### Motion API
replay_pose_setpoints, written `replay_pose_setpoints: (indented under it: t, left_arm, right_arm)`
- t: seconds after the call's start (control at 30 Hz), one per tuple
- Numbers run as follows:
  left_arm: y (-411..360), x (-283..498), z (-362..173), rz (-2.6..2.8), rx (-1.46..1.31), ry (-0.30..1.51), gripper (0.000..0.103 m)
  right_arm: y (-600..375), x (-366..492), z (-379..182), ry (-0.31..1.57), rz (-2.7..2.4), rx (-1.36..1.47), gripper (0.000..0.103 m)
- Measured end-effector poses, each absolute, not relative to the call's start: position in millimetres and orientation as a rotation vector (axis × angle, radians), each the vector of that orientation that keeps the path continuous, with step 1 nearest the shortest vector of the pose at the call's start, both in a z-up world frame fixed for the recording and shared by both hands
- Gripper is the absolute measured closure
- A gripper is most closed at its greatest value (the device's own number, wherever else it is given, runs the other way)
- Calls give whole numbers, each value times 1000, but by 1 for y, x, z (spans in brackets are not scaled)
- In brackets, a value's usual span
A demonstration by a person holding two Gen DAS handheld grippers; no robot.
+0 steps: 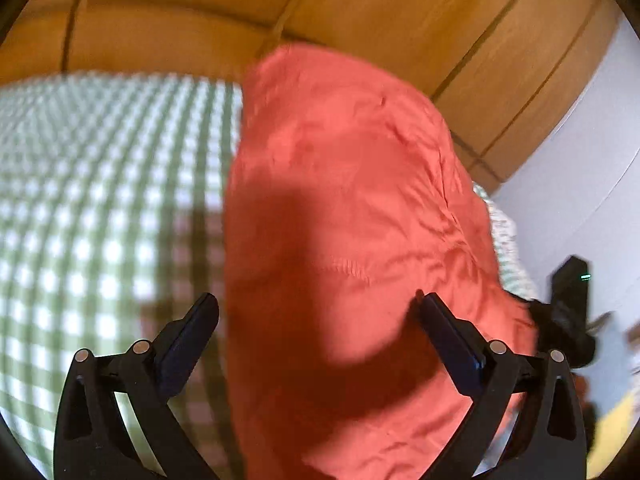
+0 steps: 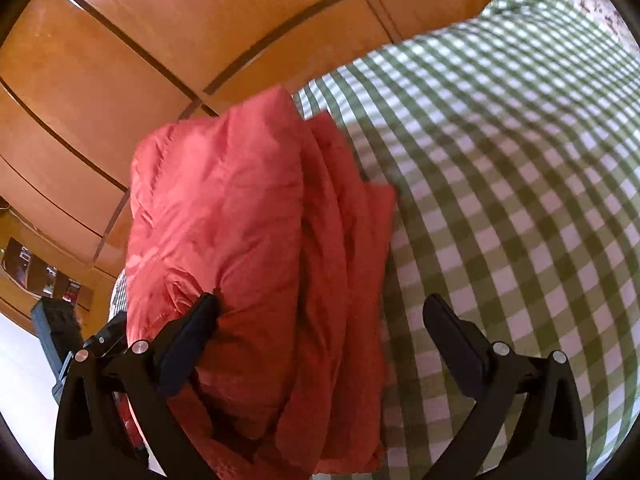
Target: Fold small clothes
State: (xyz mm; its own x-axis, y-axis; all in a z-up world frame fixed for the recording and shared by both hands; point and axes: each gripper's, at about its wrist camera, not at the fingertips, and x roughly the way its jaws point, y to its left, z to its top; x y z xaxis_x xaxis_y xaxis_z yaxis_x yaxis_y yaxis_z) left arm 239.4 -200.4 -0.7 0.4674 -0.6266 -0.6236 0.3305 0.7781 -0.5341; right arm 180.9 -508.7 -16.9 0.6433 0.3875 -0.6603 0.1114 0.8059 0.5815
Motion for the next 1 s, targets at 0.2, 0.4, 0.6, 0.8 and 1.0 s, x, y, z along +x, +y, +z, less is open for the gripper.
replay_pose_setpoints:
  t: [0.2, 0.4, 0.6, 0.8, 1.0]
  left_arm:
    - [-205, 240, -12, -664, -391, 932, 3]
    - [-205, 244, -21, -695, -425, 951, 3]
    - [-213, 237, -16, -696, -396, 950, 14]
    - [-219, 229, 9, -697, -320, 879, 30]
    - [-206, 220, 33, -685, -284, 787, 34]
  right_arm:
    - [-518, 194, -43, 934, 261, 806, 2]
    - [-509, 206, -56, 923, 333, 889, 2]
    - [-490, 214, -47, 916, 329, 834, 7]
    - [-474, 194, -27, 842, 333, 762, 21]
    - [-455, 192, -15, 771, 392, 743, 23]
